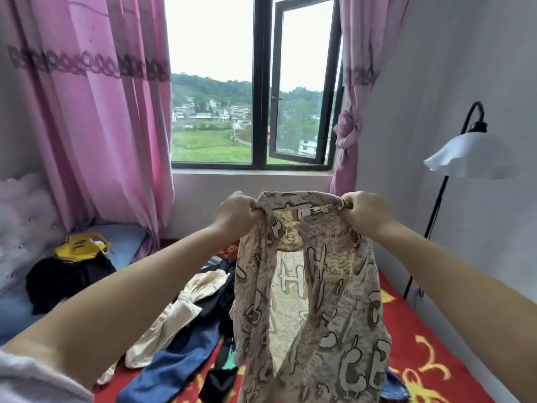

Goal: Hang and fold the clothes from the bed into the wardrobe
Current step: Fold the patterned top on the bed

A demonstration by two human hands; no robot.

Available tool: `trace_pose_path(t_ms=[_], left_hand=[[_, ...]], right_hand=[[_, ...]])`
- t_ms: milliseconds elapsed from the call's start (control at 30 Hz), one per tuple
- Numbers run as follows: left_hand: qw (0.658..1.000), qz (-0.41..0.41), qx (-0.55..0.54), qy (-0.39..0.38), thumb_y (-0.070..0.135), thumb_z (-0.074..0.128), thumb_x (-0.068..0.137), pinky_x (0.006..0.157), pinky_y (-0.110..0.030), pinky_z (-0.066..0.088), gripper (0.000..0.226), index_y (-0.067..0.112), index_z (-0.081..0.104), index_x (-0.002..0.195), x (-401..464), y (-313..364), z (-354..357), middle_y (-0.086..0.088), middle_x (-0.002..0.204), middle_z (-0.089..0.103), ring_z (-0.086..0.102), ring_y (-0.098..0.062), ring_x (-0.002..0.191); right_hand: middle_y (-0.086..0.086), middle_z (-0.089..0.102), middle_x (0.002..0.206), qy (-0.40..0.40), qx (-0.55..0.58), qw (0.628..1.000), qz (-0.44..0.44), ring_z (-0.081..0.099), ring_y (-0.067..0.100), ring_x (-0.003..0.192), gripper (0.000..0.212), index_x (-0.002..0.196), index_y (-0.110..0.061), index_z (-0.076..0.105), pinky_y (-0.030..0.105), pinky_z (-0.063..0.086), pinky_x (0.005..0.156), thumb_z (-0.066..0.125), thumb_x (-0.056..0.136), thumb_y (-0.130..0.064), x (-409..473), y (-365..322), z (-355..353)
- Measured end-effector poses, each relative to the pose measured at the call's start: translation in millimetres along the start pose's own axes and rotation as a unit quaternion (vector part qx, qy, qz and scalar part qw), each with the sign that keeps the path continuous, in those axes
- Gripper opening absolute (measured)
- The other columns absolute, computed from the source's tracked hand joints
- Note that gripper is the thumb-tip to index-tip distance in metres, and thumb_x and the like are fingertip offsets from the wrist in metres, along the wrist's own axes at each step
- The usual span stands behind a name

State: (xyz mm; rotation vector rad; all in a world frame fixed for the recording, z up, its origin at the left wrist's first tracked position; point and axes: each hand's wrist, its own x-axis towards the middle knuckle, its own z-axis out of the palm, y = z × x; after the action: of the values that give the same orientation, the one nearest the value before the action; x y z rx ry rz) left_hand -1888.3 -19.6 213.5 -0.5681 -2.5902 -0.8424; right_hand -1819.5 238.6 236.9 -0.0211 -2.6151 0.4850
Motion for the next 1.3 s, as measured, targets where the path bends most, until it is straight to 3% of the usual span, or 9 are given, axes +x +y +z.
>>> trace_pose_path(t_ms=[200, 400, 567, 733, 833, 933, 1033, 1200, 1300], left_hand=[[0.977, 0.067, -0.202, -0.009, 0.012, 0.048, 0.096, 0.066, -0.031, 0.051, 0.016, 0.005, 0.06, 0.088, 0.3, 5.4, -2.2, -0.009, 0.084, 0.066, 0.06, -0.019, 0.073], [0.99, 0.12, -0.063, 0.024, 0.022, 0.06, 0.089, 0.063, -0.036, 0.056, 0.016, 0.01, 0.06, 0.08, -0.5, 0.3, -5.8, -0.003, 0.074, 0.066, 0.064, -0.02, 0.066], [0.994, 0.042, 0.097, -0.008, 0.034, 0.05, 0.093, 0.052, -0.027, 0.046, 0.033, 0.012, 0.061, 0.071, 0.2, 14.4, -7.5, 0.001, 0.067, 0.061, 0.06, -0.02, 0.063], [0.99, -0.108, -0.017, -0.093, 0.039, 0.036, 0.099, 0.055, -0.024, 0.04, 0.046, 0.007, 0.056, 0.073, 5.8, 50.0, -2.1, -0.006, 0.07, 0.056, 0.058, -0.021, 0.062], [0.941, -0.173, -0.226, -0.184, 0.027, 0.041, 0.099, 0.038, -0.016, 0.041, 0.035, 0.003, 0.057, 0.081, 1.8, 64.4, -1.1, -0.007, 0.063, 0.057, 0.057, -0.008, 0.038], [0.841, -0.188, -0.439, -0.255, 0.001, 0.045, 0.096, 0.047, -0.025, 0.055, 0.015, -0.003, 0.057, 0.088, -3.8, 63.2, -9.6, -0.012, 0.066, 0.067, 0.067, -0.017, 0.051], [0.786, -0.143, -0.515, -0.31, -0.008, 0.049, 0.091, 0.063, -0.029, 0.06, 0.012, -0.005, 0.06, 0.096, -7.8, 58.4, -18.5, -0.017, 0.08, 0.071, 0.071, -0.021, 0.065], [0.963, 0.068, -0.205, -0.161, 0.0, 0.058, 0.088, 0.072, -0.03, 0.058, 0.017, 0.01, 0.055, 0.102, -14.1, 60.9, -17.7, -0.006, 0.091, 0.067, 0.068, -0.016, 0.08], [0.976, 0.199, 0.085, 0.002, 0.018, 0.065, 0.083, 0.098, -0.04, 0.042, 0.045, 0.01, 0.047, 0.123, -7.0, 54.6, -18.1, -0.01, 0.121, 0.053, 0.049, -0.025, 0.115]], right_hand=[[-0.003, 0.064, 0.089, 0.009, 0.173, 0.985, 0.014, 0.06, 0.019, 0.088, 0.016, 0.094, -0.025, 0.067, 0.028, 0.044, 0.074, 0.056, 0.094, -0.036, 5.0, 0.4, 2.3], [-0.001, 0.068, 0.092, 0.027, 0.092, 0.995, -0.022, 0.057, 0.014, 0.082, 0.026, 0.11, -0.015, 0.068, 0.021, 0.038, 0.068, 0.052, 0.098, -0.032, 2.3, -1.8, 8.9], [0.008, 0.068, 0.082, -0.055, 0.171, 0.982, 0.058, 0.064, 0.026, 0.075, 0.037, 0.083, -0.008, 0.067, 0.036, 0.053, 0.066, 0.055, 0.094, -0.041, -3.3, -11.9, 14.6], [0.004, 0.053, 0.054, -0.125, 0.296, 0.942, 0.092, 0.048, 0.011, 0.041, 0.039, 0.064, -0.005, 0.059, 0.021, 0.041, 0.041, 0.065, 0.09, -0.034, -14.5, -46.9, 25.2], [0.01, 0.06, 0.066, -0.131, 0.262, 0.956, 0.028, 0.054, 0.009, 0.044, 0.025, 0.075, -0.002, 0.061, 0.022, 0.046, 0.041, 0.055, 0.094, -0.018, -15.7, -67.1, 28.5], [0.003, 0.066, 0.089, -0.116, 0.18, 0.977, -0.017, 0.063, 0.015, 0.077, 0.017, 0.099, -0.007, 0.065, 0.024, 0.053, 0.066, 0.052, 0.09, -0.013, -16.9, -72.4, 24.3], [-0.008, 0.062, 0.085, -0.107, 0.179, 0.977, -0.029, 0.059, 0.015, 0.086, 0.02, 0.103, -0.014, 0.064, 0.013, 0.044, 0.065, 0.053, 0.087, -0.01, -18.7, -65.2, 20.8], [0.013, 0.069, 0.104, -0.141, 0.389, 0.91, 0.034, 0.067, 0.024, 0.092, 0.029, 0.12, -0.008, 0.059, 0.039, 0.056, 0.087, 0.044, 0.095, -0.005, -20.3, -59.8, 25.3], [0.016, 0.068, 0.109, -0.151, 0.409, 0.9, 0.0, 0.068, 0.027, 0.098, 0.025, 0.121, -0.007, 0.058, 0.041, 0.055, 0.09, 0.047, 0.098, -0.008, -21.9, -60.1, 24.2]])
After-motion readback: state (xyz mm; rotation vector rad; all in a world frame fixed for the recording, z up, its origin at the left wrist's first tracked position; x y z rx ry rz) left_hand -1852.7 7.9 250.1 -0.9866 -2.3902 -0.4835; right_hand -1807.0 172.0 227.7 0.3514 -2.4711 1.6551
